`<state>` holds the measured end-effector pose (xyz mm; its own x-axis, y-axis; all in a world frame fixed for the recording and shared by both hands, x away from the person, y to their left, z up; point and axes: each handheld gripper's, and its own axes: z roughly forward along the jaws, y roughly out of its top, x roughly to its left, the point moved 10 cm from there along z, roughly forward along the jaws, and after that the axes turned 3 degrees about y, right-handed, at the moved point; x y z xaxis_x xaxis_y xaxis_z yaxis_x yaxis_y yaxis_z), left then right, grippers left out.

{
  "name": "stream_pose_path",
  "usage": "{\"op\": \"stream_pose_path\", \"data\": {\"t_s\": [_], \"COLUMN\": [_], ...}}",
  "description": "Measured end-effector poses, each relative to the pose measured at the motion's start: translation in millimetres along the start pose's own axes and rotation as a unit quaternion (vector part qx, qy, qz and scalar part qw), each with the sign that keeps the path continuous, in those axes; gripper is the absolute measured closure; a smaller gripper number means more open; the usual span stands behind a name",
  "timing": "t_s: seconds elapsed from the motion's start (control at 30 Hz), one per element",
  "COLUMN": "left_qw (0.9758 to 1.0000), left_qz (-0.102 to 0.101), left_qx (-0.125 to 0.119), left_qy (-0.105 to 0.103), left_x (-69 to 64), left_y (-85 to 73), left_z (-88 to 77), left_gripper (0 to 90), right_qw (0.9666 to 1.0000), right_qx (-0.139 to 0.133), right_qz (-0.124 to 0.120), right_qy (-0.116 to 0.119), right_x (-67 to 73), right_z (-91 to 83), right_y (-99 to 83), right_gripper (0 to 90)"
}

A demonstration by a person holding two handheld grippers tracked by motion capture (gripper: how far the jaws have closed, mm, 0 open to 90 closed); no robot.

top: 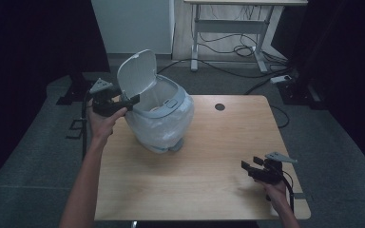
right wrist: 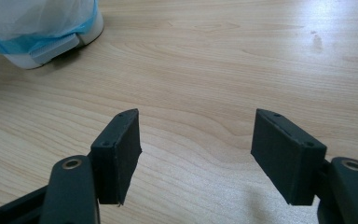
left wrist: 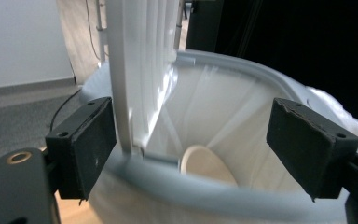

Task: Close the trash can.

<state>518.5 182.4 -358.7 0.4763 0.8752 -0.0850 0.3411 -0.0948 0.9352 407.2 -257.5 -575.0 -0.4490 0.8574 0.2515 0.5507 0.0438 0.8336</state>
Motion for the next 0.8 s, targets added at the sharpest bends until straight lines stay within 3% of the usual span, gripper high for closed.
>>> {"op": "stream_pose_path", "data": {"t_s": [0.13, 0.33, 0.5, 0.67, 0.8], "left_qw": [0.9999, 0.9993, 0.9994, 0.9988, 0.9989], "left_qz": [0.013, 0.035, 0.031, 0.026, 0.042], "left_qx": [0.004, 0.013, 0.007, 0.013, 0.012], "left_qy": [0.001, 0.010, -0.012, -0.039, -0.015], "left_x": [-2.3, -6.6, -20.6, -43.9, -50.4], "left_y": [11.1, 11.2, 7.7, -0.6, -3.3], "left_z": [6.0, 6.1, 3.1, 6.3, 9.8], "left_gripper": [15.6, 18.0, 19.0, 18.8, 17.0], "right_qw": [1.0000, 1.0000, 1.0000, 1.0000, 0.9999], "right_qx": [0.001, 0.001, 0.001, 0.002, 0.004], "right_qz": [0.000, 0.004, 0.004, 0.009, 0.009], "right_qy": [0.001, 0.000, 0.000, 0.003, 0.006], "right_x": [0.6, -1.4, -0.4, 2.1, 4.1], "right_z": [0.6, 0.4, 0.6, 1.6, 2.3], "right_y": [-0.6, -0.8, -1.0, -1.3, -1.7], "right_gripper": [32.4, 32.4, 32.3, 32.0, 31.7]}}
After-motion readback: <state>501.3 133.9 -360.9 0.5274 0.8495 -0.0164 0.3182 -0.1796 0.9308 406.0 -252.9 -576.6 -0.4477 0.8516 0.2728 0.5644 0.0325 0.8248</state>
